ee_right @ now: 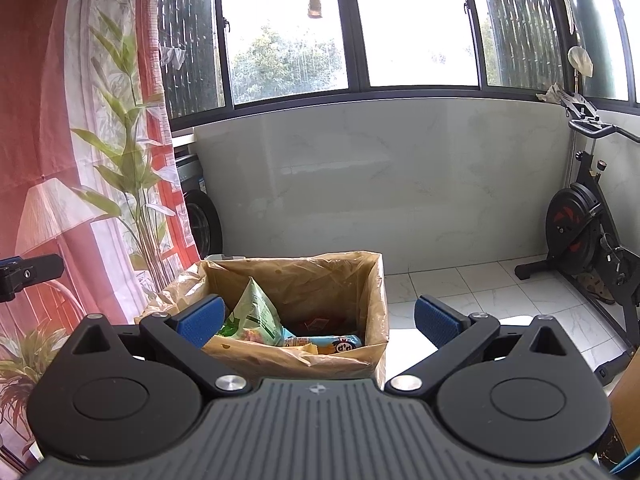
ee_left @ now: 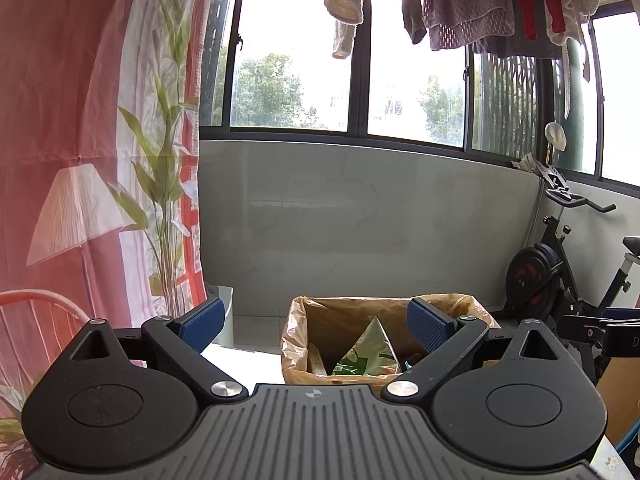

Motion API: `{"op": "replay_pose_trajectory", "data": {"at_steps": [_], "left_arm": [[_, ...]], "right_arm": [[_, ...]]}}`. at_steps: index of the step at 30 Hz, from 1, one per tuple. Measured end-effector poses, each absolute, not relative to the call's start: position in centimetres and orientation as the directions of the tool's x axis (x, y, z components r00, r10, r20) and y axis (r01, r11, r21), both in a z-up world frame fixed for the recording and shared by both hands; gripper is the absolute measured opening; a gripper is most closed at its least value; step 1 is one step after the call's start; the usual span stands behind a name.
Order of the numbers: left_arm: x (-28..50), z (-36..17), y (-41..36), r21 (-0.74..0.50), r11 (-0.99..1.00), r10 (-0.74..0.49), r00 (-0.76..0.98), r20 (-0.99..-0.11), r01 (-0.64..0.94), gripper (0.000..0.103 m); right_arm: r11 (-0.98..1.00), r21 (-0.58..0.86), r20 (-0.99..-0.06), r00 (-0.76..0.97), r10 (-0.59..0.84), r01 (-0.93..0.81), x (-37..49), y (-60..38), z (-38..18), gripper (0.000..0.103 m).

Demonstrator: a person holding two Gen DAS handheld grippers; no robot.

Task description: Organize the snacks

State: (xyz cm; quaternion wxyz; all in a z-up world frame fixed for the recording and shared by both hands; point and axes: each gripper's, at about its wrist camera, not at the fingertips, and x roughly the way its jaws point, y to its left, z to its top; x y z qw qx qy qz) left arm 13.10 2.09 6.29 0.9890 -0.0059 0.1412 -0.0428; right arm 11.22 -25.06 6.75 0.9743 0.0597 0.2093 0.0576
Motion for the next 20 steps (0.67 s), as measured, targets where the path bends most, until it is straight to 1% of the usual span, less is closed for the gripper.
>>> {"op": "replay_pose_trajectory", "data": {"at_steps": [20], "left_arm": [[13.30, 5.85, 2.52, -0.048, 0.996, -0.085, 0.952, -0.294, 0.074, 0.099]], "right_arm": [[0.986, 0.134, -0.402, 0.905, 0.142, -0.095, 10.96, -24.89, 6.64, 0.103]]}}
